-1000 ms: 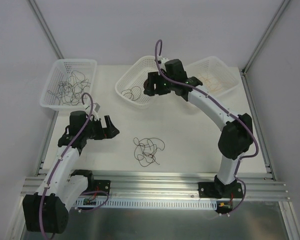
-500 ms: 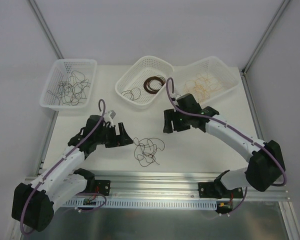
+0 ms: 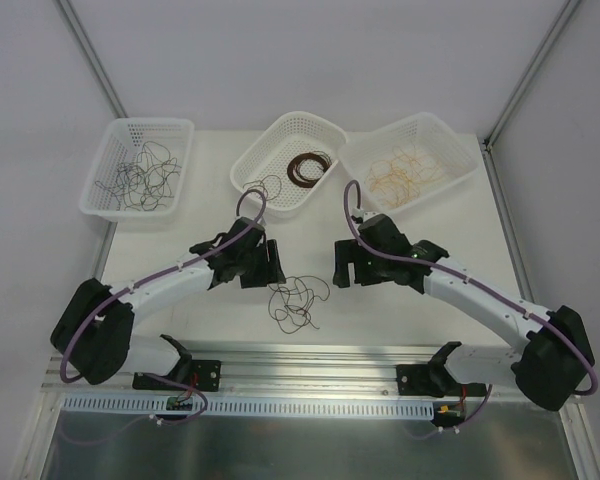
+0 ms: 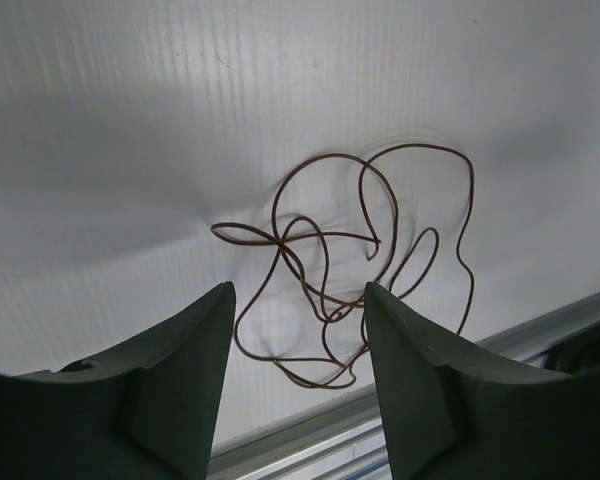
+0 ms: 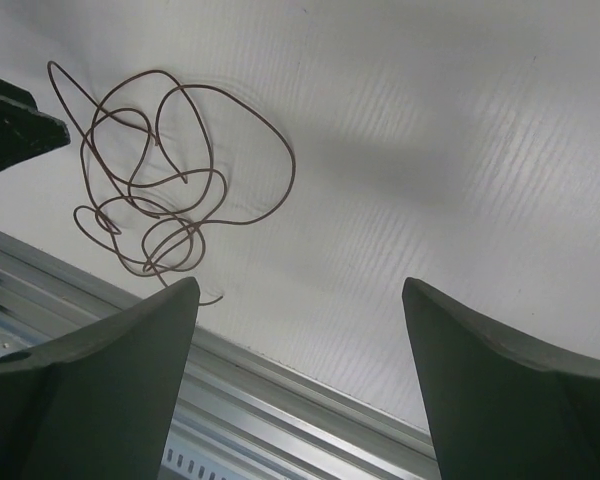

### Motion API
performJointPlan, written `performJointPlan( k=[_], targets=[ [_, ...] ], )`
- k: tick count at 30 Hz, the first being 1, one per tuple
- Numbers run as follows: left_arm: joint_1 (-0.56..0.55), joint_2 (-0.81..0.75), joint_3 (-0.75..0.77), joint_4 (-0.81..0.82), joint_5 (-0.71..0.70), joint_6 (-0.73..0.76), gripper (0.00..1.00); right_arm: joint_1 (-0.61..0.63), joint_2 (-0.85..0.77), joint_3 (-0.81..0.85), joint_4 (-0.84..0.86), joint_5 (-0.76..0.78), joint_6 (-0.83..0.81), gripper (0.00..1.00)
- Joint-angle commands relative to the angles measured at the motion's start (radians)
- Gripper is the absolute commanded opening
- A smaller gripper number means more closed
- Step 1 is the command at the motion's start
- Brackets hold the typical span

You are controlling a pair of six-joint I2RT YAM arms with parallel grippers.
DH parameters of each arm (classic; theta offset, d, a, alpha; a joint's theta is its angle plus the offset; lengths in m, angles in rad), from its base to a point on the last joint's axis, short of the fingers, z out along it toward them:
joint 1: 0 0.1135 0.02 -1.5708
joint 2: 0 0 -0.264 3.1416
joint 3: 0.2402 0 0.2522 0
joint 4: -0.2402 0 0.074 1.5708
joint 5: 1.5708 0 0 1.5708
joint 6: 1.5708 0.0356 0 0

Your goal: Untangle the cables

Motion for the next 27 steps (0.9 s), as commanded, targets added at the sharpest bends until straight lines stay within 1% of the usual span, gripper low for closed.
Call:
performJointPlan(
  k=[1,5,9,10,12,13,16,18,20,24,25,27],
  targets=[
    [-0.015,0.058,0.051,0.006,-0.081,-0.028,0.54,0.027,-0.048,-0.029,0.03,0.039,0.044,0.87],
    [-0.026,0.132,0.08,0.007,-0.087,-0.029,0.43,0.047,-0.072,-0.07,0.039,0.052,0.059,0.87],
    [-0.046,0.169,0.112,0.007,-0.092,-0.031,0.29,0.052,-0.079,-0.075,0.033,0.057,0.055,0.87],
    [-0.05,0.174,0.123,0.006,-0.092,-0.029,0.2,0.052,-0.079,-0.073,0.033,0.063,0.047,0.87],
    [-0.058,0.18,0.139,0.007,-0.084,-0.01,0.09,0.05,-0.082,-0.067,0.026,0.074,0.039,0.87],
    [-0.058,0.177,0.151,0.007,-0.079,0.024,0.0,0.05,-0.082,-0.064,0.023,0.077,0.035,0.87],
    [-0.06,0.125,0.171,0.006,-0.079,0.093,0.0,0.052,-0.09,-0.057,0.016,0.092,0.019,0.88],
    [-0.06,0.06,0.191,-0.002,-0.069,0.136,0.0,0.05,-0.105,-0.056,0.019,0.106,0.01,0.87],
    [-0.06,-0.012,0.241,-0.006,-0.037,0.205,0.0,0.05,-0.124,-0.06,0.021,0.129,0.007,0.88],
    [-0.06,-0.104,0.358,-0.019,0.002,0.329,0.0,0.05,-0.183,-0.079,0.042,0.193,0.021,0.87],
    [-0.06,-0.115,0.411,-0.022,0.011,0.342,0.0,0.052,-0.199,-0.087,0.055,0.204,0.021,0.87],
    [-0.06,-0.138,0.47,-0.031,0.052,0.357,0.0,0.05,-0.226,-0.101,0.075,0.23,0.021,0.87]
  ],
)
